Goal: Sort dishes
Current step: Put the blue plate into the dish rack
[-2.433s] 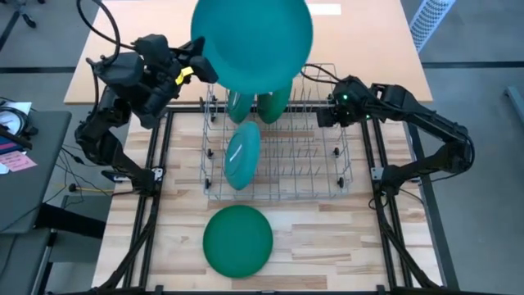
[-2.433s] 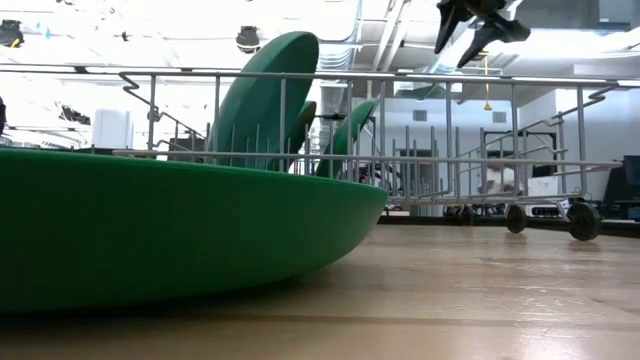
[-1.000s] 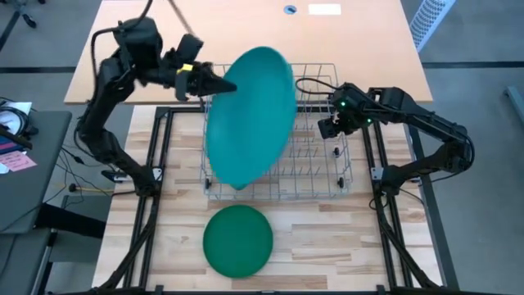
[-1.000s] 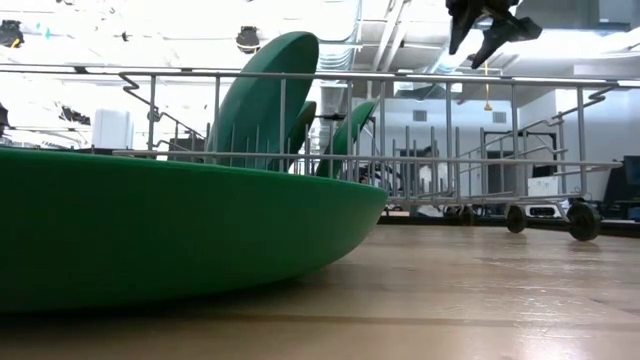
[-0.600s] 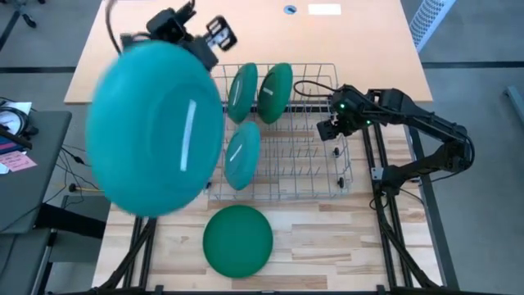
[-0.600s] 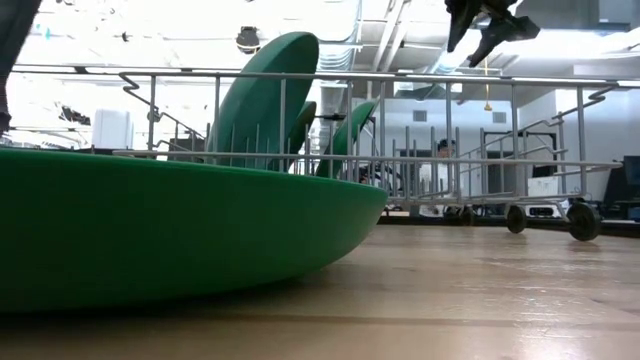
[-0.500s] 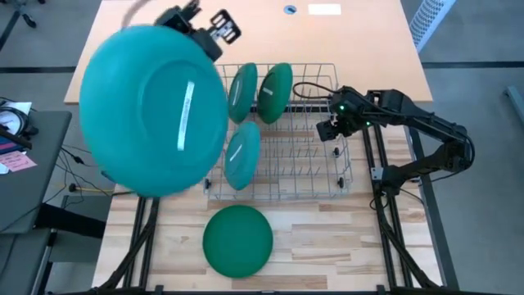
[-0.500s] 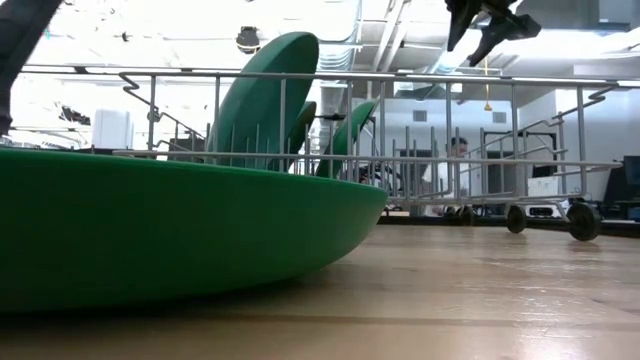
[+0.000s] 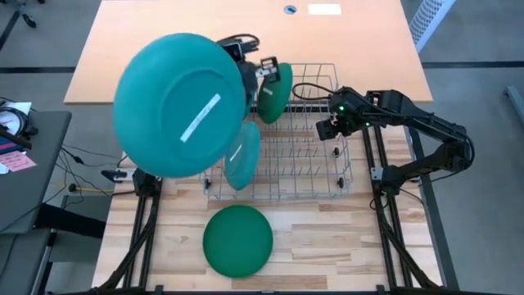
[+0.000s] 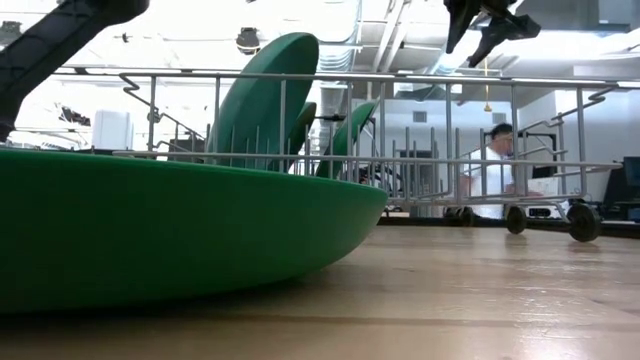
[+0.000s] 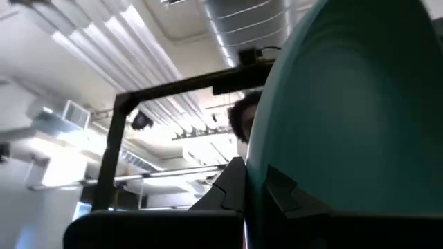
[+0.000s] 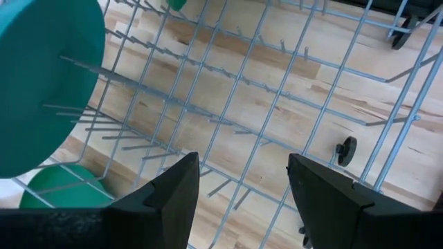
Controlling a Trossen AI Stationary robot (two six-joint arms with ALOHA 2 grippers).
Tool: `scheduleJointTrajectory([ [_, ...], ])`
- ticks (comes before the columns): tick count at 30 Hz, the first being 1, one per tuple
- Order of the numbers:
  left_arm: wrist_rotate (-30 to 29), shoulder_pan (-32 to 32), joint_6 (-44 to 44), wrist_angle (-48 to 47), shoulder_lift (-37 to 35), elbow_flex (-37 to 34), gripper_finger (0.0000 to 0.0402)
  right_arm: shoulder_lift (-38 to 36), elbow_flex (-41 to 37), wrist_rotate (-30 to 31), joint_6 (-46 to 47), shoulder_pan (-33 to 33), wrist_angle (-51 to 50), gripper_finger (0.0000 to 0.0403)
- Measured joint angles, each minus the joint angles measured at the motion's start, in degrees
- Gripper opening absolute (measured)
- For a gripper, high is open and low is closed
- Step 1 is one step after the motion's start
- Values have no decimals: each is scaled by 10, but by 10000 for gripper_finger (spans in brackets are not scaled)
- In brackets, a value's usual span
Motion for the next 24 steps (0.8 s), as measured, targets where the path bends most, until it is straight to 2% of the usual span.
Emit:
scheduleJointTrajectory([
  [5,43,-14,-13,3,4,0,0,0,0,6,-3,0,3,225],
  [11,30,-11,-15,2,8,-2,0,0,0,17,-5,-3,3,225],
  [24,41,28,-54,1,7,-2,0,0,0,17,-16,-7,2,225],
])
